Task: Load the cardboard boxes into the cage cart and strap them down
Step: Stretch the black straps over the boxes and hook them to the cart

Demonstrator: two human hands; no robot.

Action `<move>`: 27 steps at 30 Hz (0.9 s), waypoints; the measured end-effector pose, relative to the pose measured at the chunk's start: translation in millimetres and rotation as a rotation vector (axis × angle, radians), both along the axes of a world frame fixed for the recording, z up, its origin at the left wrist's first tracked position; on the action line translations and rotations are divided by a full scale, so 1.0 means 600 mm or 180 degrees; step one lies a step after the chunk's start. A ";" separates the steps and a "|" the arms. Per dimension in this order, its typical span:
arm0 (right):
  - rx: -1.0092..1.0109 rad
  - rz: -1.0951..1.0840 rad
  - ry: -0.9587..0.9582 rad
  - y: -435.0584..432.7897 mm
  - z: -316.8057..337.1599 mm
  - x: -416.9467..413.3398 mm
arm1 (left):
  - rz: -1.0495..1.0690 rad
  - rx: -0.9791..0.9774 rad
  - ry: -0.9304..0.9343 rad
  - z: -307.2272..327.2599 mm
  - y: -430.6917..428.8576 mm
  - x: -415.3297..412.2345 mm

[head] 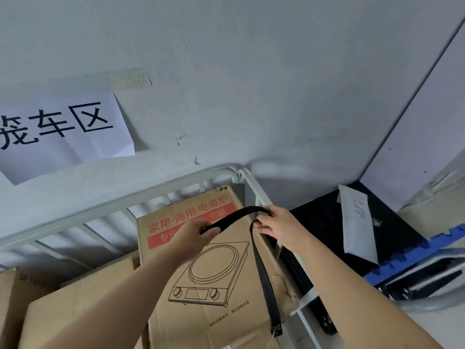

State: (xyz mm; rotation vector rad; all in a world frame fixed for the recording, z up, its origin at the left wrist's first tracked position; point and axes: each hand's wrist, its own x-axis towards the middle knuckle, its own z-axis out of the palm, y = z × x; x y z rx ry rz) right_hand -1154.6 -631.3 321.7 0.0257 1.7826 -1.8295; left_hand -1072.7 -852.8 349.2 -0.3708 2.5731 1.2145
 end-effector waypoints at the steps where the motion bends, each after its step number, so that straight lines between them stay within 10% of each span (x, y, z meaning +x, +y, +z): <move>1: -0.0044 0.0046 -0.0013 -0.004 -0.002 -0.004 | -0.0088 -0.0027 -0.0025 -0.001 0.006 -0.015; 11: 0.3166 0.0952 0.2405 0.012 -0.073 -0.085 | 0.0478 0.0094 0.0017 -0.075 0.031 -0.174; 18: 0.3299 0.1312 0.2237 0.006 -0.138 -0.128 | 0.0175 0.0417 -0.0309 -0.124 0.001 -0.247; 27: 0.3186 0.1184 0.2282 -0.014 -0.175 -0.164 | 0.1665 0.0193 0.0357 -0.178 0.004 -0.370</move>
